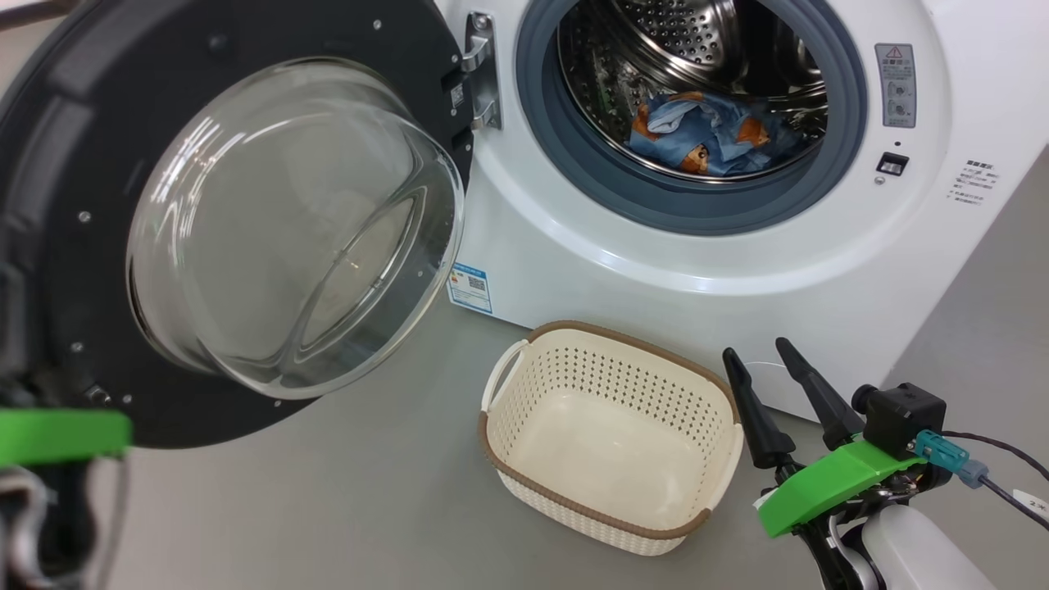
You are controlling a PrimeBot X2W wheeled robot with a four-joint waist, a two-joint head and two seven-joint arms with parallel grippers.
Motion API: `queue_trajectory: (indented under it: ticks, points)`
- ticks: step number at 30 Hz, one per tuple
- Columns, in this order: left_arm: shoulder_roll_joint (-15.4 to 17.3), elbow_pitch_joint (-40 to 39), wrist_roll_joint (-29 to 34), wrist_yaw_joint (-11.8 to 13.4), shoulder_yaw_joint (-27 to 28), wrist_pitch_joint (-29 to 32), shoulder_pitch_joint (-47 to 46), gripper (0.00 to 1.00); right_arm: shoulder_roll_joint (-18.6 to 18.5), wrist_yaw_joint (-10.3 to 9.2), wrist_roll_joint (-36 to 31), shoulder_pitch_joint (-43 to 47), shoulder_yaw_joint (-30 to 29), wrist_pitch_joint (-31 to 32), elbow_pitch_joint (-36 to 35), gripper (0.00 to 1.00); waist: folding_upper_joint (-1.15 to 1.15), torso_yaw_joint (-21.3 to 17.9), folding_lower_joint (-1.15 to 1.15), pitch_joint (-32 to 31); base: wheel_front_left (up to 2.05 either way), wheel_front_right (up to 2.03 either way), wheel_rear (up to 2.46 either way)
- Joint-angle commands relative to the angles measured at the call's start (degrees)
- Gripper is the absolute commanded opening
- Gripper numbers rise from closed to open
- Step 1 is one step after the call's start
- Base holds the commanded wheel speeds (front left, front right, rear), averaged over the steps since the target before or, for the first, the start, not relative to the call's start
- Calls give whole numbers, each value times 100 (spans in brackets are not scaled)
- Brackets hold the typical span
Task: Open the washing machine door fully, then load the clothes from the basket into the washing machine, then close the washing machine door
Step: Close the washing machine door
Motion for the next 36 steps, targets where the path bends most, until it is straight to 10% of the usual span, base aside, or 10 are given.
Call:
queue_trajectory:
  ticks: [1, 16, 36]
  points:
    - [260, -182, -119, -36, 302, 54, -327, 0, -59, 26, 21, -57, 133, -46, -124, 100, 0, -28, 0, 6, 0, 0, 0]
    - [914, 2118, -2748, -71, 1958, 1253, -2215, 0, -203, 26, 9, -239, 246, -46, -80, 100, 0, -480, 0, 244, 0, 0, 0]
    - [1730, 5120, -3383, 280, 2173, 2662, -3167, 0, -275, 26, -12, -308, 152, -46, -71, 100, 0, -859, 0, 397, 0, 0, 0]
